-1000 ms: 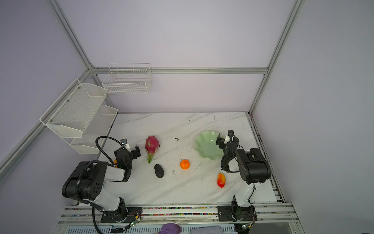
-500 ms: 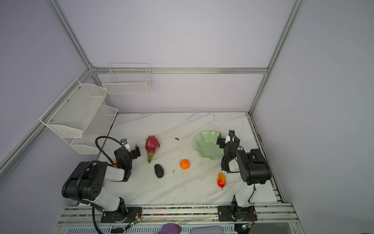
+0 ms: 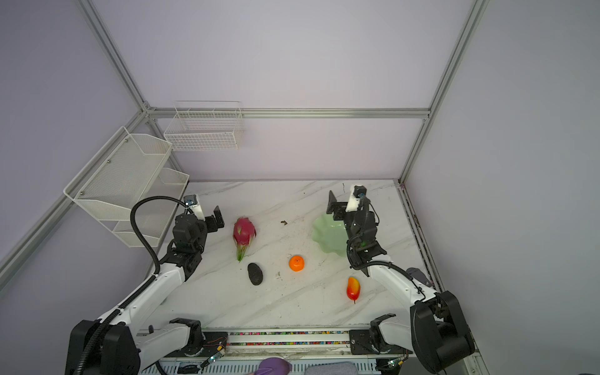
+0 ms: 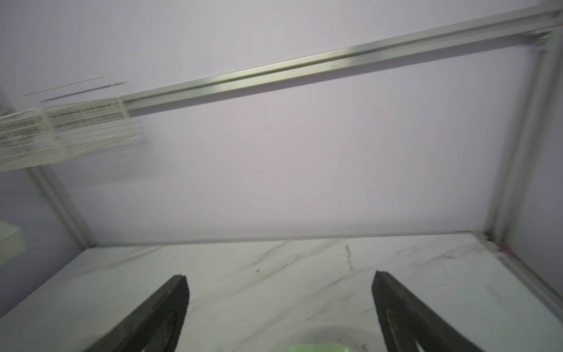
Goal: Place and organize the fake fruits in the fruit bowl
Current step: 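Reach the left gripper to the pink dragon fruit and grasp it, then carry the dragon fruit into the green bowl and open the left gripper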
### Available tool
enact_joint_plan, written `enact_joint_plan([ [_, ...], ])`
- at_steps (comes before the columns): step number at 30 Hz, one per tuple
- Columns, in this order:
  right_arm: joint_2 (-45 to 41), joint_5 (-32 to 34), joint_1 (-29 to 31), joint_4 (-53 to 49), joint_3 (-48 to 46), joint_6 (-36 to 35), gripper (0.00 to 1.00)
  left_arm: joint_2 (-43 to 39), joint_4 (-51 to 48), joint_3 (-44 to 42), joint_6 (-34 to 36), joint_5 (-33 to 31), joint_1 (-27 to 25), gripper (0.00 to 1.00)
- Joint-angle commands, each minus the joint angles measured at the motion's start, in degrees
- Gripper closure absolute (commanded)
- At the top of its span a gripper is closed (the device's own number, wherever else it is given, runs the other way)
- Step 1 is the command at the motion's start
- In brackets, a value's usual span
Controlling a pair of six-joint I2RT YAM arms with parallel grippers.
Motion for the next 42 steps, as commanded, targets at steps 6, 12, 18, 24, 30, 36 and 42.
enact_joint_plan([
  [6,-1.7,-19.1,10.3,-11.4,-5.4,9.7,0.03,7.5,-20.0,8.9,-6.2,18.3,-4.4,0.0],
  [12,-1.4,-18.1,16.2,-9.7,-7.5,10.9,0.03,15.5,-17.6,12.1,-7.1,16.1,-5.2,0.0],
  [18,0.9,-19.7,16.9,-8.6,-7.0,11.5,0.03,22.4,-16.5,15.1,-7.3,13.8,-6.2,0.0],
  [24,0.8,-18.3,17.1,-8.2,-7.6,11.2,0.03,27.9,-15.8,17.2,-6.8,10.3,-6.4,0.0],
  [30,-1.1,-18.4,17.1,-9.7,-8.5,12.1,0.03,31.9,-14.5,18.2,-7.5,10.4,-6.5,0.0],
  [36,-4.8,-11.2,17.0,-17.3,-6.9,12.3,0.03,31.0,-10.3,16.4,-6.7,14.2,-6.5,0.31],
  [42,-7.0,-12.4,2.9,-29.7,-3.9,18.3,0.03,26.3,-12.7,21.7,-5.3,16.1,-12.2,0.46],
])
